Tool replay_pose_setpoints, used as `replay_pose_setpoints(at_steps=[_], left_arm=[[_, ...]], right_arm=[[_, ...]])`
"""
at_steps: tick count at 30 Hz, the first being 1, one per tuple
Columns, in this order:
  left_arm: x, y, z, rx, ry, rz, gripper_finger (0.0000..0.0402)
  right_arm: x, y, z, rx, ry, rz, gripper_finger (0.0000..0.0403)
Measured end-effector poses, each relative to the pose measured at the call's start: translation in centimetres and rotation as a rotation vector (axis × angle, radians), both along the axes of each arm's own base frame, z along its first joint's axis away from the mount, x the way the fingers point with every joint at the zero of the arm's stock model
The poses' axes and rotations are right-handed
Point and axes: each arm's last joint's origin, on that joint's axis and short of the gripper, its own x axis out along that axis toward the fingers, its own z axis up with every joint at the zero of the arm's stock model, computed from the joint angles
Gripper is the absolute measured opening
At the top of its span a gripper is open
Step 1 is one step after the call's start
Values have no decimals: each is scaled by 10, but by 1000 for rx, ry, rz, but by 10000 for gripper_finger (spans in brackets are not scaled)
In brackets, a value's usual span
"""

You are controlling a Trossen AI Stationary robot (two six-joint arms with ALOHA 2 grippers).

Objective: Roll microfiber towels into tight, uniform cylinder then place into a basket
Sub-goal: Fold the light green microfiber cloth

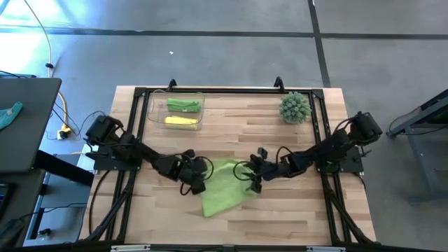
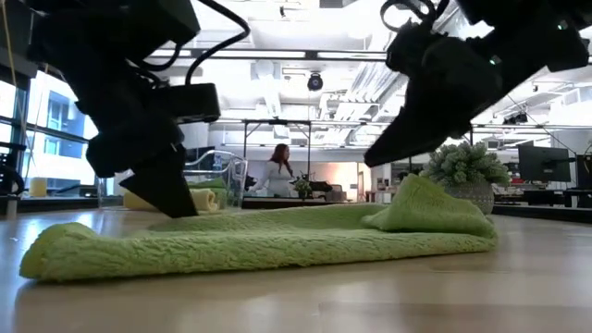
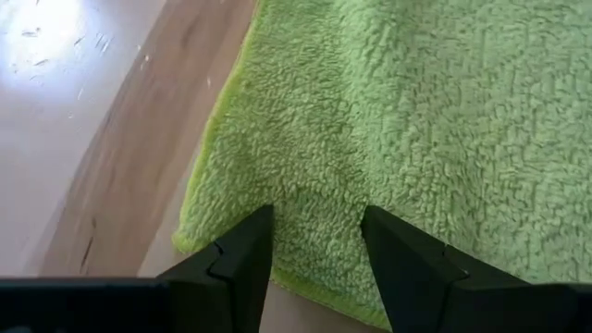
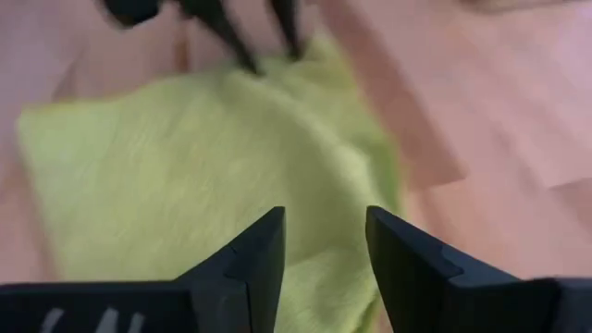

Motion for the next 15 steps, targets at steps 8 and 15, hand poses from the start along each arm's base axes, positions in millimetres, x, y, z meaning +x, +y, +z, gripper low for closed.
replay_pose_setpoints(at_steps=[8, 15], left_arm=[[-2, -5, 0, 11, -8, 7, 163], [-1, -4, 0, 22, -12, 10, 163]], right_arm=[[6, -9, -22, 128, 84, -38, 144], [13, 5, -30, 310, 58, 124, 144]])
